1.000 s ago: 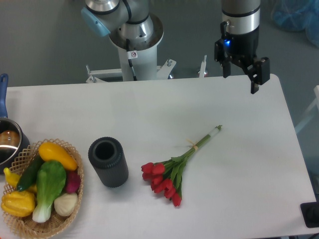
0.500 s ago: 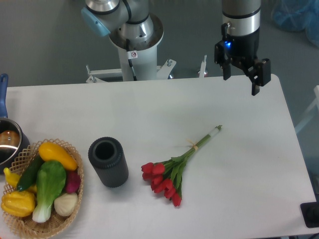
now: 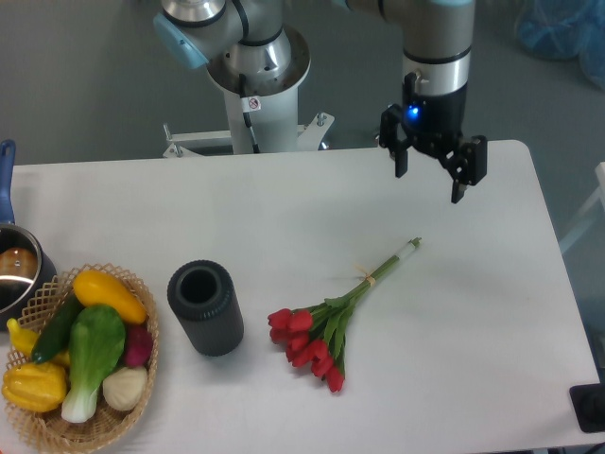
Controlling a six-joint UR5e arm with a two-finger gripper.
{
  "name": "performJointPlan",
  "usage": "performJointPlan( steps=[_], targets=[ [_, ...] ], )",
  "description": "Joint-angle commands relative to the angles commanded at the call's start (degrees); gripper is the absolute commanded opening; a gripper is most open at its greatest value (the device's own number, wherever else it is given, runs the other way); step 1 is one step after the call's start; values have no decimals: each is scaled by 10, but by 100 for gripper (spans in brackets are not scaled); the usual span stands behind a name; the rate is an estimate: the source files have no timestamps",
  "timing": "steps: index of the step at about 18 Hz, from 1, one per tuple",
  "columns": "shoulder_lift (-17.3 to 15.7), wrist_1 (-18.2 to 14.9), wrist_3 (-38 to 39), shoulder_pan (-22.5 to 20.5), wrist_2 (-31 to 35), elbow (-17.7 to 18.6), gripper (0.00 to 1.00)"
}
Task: Pick up the flowers from the table
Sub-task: 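Move the open gripper down toward the tulip stems near the twine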
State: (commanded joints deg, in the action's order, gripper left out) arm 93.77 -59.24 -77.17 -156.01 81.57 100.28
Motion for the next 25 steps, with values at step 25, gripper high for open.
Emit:
performJointPlan(
  steps=[25],
  targets=[
    [170, 74, 37, 90, -35, 0, 100]
  ],
)
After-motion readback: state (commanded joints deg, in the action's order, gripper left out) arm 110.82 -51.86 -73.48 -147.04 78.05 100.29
